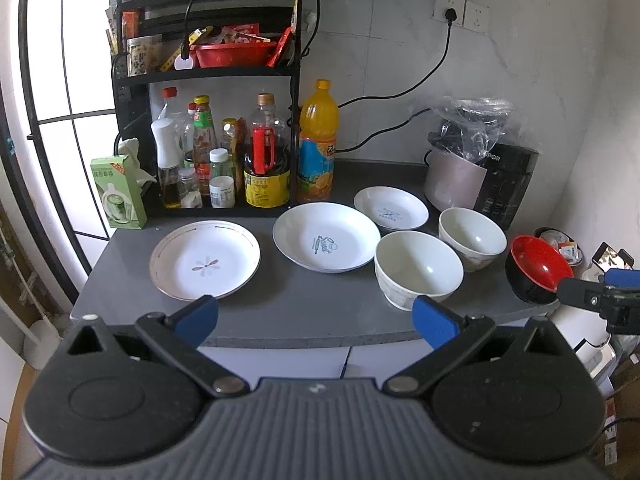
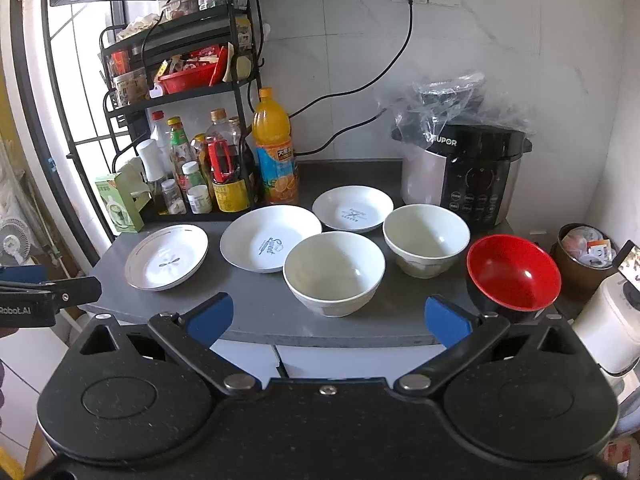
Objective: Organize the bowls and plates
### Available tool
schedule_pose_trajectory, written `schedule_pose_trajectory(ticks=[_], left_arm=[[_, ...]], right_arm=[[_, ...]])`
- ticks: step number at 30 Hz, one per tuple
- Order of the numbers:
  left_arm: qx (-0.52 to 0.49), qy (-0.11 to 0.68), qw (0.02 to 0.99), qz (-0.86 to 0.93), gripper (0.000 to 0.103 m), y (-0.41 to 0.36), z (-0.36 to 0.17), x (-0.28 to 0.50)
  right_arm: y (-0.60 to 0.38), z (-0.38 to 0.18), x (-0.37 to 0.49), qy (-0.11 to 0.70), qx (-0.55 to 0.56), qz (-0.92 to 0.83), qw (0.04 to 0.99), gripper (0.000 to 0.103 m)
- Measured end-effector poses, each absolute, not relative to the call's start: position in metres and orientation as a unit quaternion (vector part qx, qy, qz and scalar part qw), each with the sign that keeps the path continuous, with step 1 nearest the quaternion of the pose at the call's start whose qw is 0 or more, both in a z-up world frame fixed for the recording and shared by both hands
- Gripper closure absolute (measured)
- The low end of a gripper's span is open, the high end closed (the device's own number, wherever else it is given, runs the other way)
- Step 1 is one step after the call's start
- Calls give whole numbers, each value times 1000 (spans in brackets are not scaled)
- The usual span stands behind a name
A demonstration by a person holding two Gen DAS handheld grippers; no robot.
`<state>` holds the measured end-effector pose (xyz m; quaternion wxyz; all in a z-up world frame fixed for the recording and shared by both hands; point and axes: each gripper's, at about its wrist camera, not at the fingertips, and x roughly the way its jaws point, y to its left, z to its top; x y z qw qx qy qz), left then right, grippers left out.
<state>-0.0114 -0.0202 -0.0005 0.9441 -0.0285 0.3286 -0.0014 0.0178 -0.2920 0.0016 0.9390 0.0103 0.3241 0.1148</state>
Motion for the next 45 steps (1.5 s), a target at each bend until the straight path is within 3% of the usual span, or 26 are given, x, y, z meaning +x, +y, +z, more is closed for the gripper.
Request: schedule_pose_trajectory(ticks=[45], left_arm=[[-30, 327, 945, -1, 0, -30, -4, -19]], right_arm=[[-315, 4, 18, 327, 26, 102, 939, 0]])
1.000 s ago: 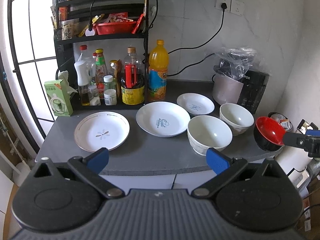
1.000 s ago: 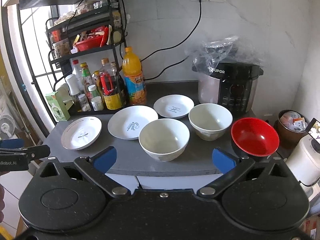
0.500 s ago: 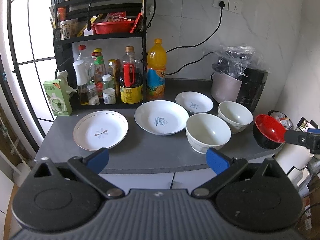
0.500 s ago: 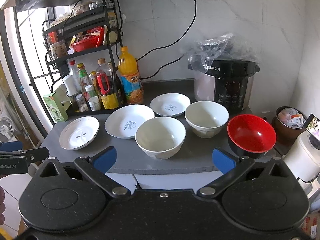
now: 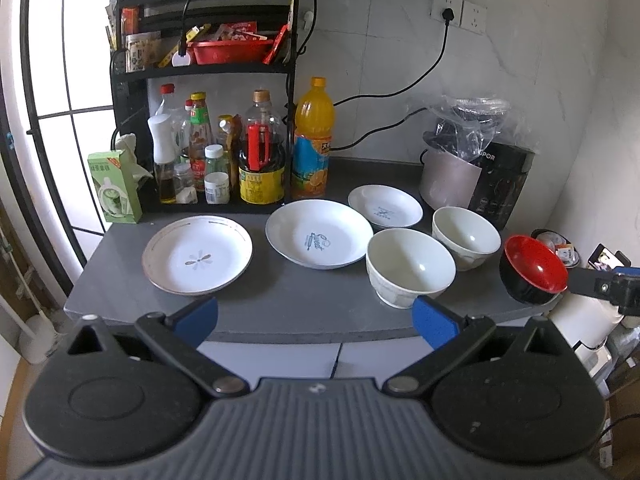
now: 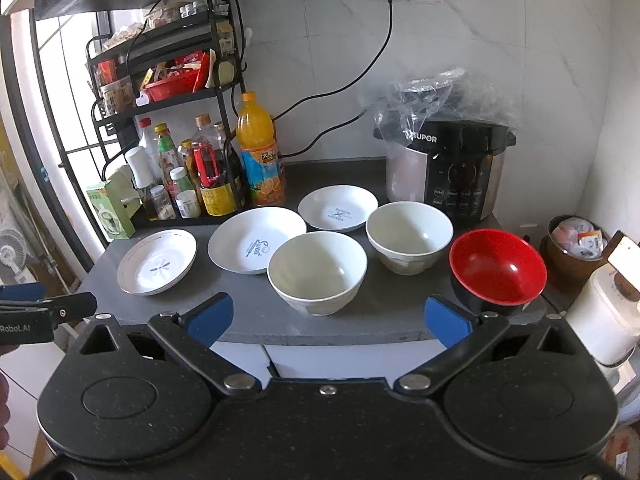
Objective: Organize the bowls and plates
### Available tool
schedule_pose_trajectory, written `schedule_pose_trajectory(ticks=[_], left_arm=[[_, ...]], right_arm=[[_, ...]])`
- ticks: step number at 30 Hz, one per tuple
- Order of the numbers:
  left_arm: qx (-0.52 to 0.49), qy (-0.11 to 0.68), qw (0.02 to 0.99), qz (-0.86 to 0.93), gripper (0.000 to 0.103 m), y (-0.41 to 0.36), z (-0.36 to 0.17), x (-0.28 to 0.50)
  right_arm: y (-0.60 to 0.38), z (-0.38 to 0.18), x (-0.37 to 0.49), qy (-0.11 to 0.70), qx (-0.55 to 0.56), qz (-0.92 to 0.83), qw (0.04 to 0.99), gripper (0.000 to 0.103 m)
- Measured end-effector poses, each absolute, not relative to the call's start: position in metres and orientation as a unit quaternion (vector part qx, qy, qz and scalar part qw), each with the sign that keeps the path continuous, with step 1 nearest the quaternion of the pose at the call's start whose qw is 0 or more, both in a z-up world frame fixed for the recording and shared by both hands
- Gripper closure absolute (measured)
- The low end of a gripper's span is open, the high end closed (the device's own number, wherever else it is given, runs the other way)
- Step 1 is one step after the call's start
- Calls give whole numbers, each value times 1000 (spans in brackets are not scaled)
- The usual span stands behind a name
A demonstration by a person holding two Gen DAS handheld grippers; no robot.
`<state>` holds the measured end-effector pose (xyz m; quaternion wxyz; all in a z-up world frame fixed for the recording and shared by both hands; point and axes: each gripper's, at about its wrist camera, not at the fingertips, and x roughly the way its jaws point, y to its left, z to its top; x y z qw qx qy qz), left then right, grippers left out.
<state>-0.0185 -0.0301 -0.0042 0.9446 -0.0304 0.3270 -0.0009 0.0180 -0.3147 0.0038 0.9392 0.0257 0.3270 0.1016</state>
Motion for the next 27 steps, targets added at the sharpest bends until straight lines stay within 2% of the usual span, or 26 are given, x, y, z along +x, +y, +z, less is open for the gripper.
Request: schedule_pose_trajectory(ticks=[27], left_arm=[[-28, 331, 943, 4, 0, -44, -1, 12]], right_arm=[[-329, 0, 40, 333, 38, 97, 937, 0]])
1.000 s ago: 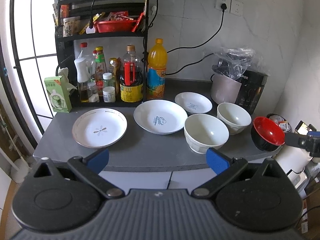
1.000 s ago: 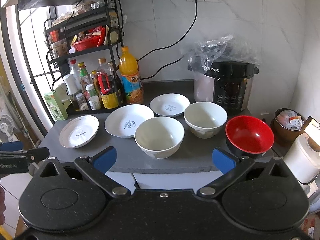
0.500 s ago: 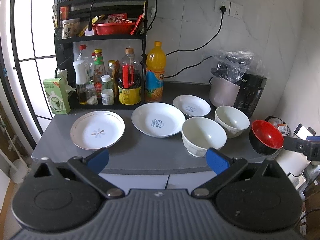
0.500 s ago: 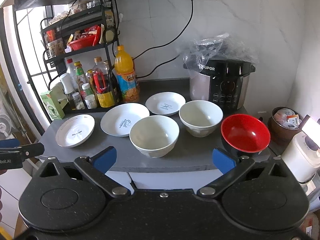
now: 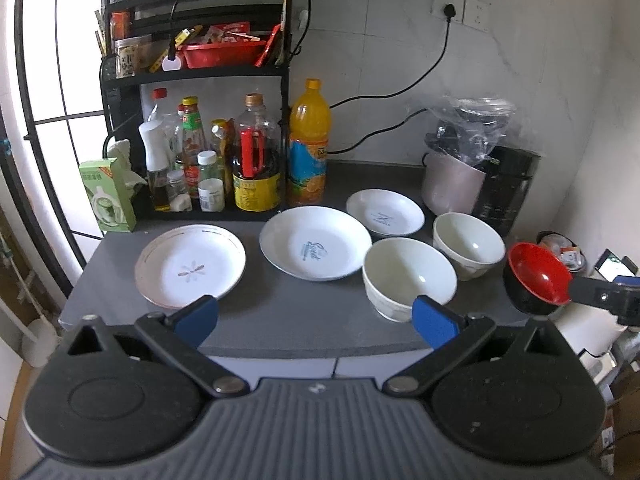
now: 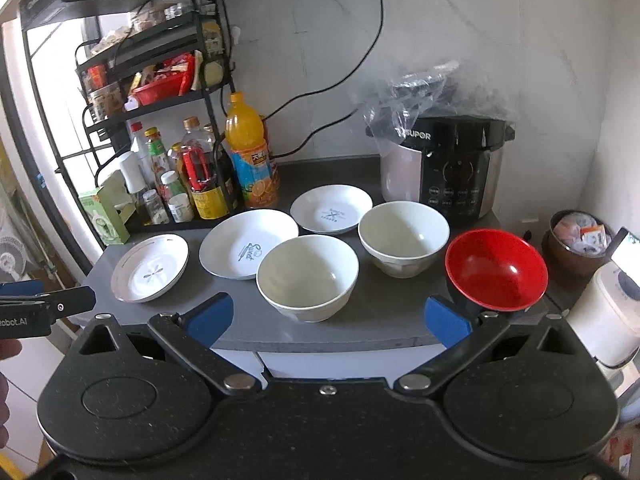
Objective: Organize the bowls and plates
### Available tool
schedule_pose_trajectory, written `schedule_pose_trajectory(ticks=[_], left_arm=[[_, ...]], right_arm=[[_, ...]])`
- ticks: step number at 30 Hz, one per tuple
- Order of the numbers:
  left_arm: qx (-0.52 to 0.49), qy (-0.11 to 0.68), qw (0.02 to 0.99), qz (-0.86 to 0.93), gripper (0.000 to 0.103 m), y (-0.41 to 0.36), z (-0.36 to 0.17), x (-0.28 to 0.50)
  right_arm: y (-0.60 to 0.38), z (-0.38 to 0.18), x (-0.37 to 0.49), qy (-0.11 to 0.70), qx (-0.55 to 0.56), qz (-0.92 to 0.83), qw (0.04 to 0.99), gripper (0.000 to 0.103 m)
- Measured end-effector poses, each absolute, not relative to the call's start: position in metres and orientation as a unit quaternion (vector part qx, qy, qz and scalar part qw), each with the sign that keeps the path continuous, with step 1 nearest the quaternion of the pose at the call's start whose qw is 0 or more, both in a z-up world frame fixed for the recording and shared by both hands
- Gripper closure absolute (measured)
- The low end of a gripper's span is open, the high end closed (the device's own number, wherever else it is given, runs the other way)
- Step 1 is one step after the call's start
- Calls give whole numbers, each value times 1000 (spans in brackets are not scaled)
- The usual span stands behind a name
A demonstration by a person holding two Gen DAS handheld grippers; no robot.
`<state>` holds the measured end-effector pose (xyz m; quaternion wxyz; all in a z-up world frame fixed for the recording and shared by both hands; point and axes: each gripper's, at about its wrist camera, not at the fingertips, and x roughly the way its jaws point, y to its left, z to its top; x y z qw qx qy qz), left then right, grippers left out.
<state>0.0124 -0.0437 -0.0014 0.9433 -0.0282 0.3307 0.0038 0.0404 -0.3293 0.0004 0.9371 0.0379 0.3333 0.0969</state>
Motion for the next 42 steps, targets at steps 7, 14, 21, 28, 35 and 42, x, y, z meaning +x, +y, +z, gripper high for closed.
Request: schedule_pose_trajectory(ticks=[7, 14, 21, 28, 35, 42], left_arm=[[-24, 332, 942, -32, 2, -39, -9, 52], [-4, 331, 939, -89, 5, -33, -22, 108], [15, 340, 928, -151, 14, -24, -36, 162], [26, 367, 909, -198, 32, -34, -47, 204], [33, 385, 898, -213, 34, -67, -55, 245], [21, 416, 884, -213, 48, -107, -66, 288]], right_arm=[[-329, -5, 67, 329, 70, 77, 939, 2], [-316, -16, 97, 337, 98, 25, 936, 9], [-310, -29, 128, 340, 134, -48, 930, 14], [-318, -36, 148, 349, 161, -97, 918, 19], [-337, -54, 176, 366, 187, -106, 906, 27], [-364, -75, 214, 385, 204, -91, 896, 40]])
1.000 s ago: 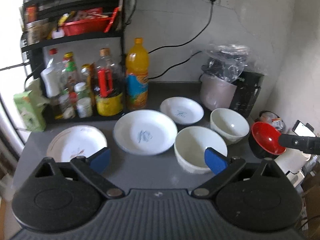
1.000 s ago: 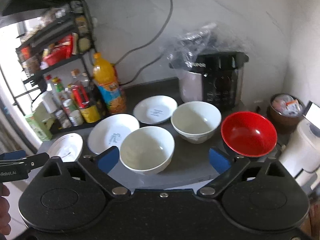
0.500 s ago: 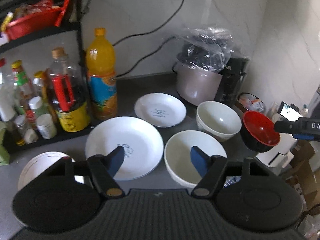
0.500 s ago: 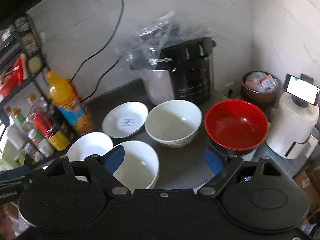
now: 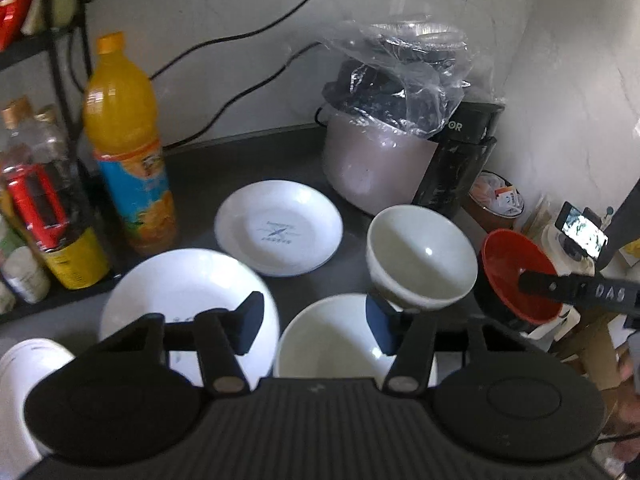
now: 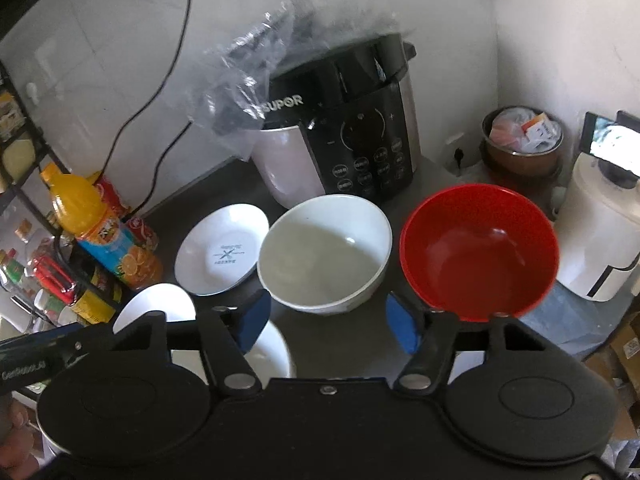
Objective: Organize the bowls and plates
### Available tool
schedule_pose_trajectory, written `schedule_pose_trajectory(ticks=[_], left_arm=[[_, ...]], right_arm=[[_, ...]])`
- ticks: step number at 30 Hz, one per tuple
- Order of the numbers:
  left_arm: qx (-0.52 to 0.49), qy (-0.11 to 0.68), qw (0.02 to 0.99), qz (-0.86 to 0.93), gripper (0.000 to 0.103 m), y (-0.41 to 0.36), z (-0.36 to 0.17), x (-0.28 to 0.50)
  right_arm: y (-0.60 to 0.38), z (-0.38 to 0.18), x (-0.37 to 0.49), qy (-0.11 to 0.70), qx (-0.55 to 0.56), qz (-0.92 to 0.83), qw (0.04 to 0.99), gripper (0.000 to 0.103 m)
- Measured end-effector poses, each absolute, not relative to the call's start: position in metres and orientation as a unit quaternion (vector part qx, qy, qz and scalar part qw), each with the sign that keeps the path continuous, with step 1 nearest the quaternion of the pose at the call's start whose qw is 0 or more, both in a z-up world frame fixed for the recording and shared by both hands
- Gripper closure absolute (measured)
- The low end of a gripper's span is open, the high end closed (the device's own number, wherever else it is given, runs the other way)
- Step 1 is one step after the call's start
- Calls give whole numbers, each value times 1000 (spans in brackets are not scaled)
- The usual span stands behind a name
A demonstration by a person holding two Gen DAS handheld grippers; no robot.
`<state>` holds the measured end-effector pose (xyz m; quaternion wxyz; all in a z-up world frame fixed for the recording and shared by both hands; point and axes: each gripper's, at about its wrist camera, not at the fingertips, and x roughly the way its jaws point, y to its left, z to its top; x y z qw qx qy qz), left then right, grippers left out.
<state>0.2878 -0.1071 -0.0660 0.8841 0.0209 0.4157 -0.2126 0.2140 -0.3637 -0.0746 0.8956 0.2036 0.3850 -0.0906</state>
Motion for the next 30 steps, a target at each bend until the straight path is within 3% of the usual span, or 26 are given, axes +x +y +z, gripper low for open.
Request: schedule_pose_trajectory(ticks=[6, 14, 30], left_arm=[[20, 424, 880, -212, 51, -139, -73, 320], [22, 441, 871, -213, 59, -181, -91, 356], [27, 511, 834, -205, 72, -225, -149, 406]], right_arm=[[-386, -88, 241, 398, 213, -77, 889, 42], [-406, -113, 274, 435, 223, -55, 871, 62], [-412, -139, 303, 477, 222, -24, 850, 73]])
